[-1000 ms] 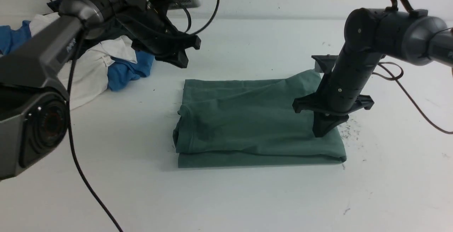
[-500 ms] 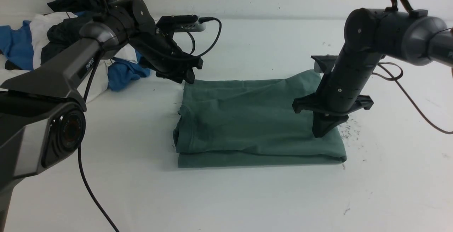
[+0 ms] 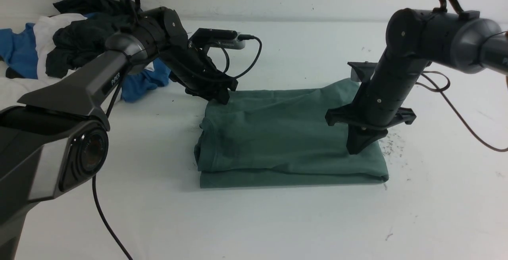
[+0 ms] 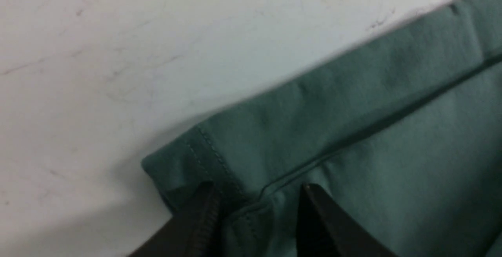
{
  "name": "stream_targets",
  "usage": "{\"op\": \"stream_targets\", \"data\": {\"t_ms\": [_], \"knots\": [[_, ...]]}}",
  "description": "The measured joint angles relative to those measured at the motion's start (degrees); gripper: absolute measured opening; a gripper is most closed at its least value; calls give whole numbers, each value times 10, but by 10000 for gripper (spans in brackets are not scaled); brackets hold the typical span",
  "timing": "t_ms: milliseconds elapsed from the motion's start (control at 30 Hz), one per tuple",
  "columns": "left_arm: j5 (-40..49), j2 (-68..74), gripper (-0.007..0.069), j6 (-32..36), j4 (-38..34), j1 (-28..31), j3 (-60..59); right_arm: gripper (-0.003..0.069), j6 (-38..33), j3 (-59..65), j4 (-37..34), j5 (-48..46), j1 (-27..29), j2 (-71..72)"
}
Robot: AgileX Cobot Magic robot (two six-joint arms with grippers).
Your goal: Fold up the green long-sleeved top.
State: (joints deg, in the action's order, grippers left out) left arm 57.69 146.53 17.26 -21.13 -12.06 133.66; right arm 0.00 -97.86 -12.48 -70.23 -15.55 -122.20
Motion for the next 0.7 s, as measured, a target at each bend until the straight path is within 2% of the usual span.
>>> {"op": "stream_targets", "data": {"t_ms": [100,133,167,233,300,700], "knots": [[0,0,227,0,6,0,1,-15,0,0,-1,0,0,0],[0,0,179,0,9,0,1,-15,0,0,-1,0,0,0],[0,0,171,0,10,0,1,-15,0,0,-1,0,0,0],[10,-4,64,1,12,0,1,-15,-3,0,-1,0,0,0],[13,-10,30,1,12,0,1,-15,-7,0,-1,0,0,0],[12,-63,27,3,6,-1,1,-15,-30,0,-17,0,0,-10]]}}
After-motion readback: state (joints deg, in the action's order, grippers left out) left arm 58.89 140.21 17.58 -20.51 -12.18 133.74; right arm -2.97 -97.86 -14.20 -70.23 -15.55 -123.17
